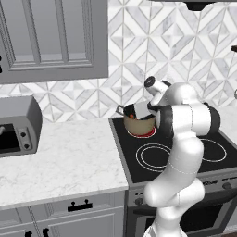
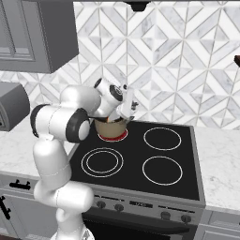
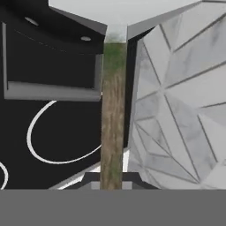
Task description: Put the carrot and sweet potato in the pot. Retrieve the spatula and lightly stir the vegetables in the pot.
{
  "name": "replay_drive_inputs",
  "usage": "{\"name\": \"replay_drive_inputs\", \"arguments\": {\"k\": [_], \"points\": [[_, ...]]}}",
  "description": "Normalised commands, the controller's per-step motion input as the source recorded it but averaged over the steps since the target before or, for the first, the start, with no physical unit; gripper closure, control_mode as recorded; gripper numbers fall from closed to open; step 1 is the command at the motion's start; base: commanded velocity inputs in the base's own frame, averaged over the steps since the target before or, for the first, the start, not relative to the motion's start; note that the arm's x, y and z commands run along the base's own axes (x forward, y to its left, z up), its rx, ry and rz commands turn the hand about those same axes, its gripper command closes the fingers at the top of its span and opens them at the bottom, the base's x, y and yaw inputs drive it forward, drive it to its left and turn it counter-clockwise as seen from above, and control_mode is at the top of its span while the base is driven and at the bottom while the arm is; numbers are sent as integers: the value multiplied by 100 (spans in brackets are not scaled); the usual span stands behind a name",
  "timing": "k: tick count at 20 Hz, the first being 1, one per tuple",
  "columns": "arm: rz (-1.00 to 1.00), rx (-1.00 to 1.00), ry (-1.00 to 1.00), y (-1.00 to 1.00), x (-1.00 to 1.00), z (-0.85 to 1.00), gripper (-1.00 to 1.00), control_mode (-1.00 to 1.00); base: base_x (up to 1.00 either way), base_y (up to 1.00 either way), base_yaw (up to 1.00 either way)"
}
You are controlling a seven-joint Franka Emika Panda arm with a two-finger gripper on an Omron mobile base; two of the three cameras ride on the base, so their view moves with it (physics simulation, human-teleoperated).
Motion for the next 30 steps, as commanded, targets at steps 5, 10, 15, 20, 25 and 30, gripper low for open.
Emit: {"name": "replay_drive_inputs", "arguments": {"k": [5,10,15,20,25,30], "points": [[25,-14,0,0,-23,0,100,-100,0,0,0],[20,-25,-1,-1,1,-8,100,-100,0,0,0],[19,-33,5,6,1,-5,100,-100,0,0,0],[21,-25,5,63,6,0,100,-100,0,0,0],[1,-14,2,35,2,0,100,-100,0,0,0],[0,-4,0,43,16,0,100,-100,0,0,0]]}}
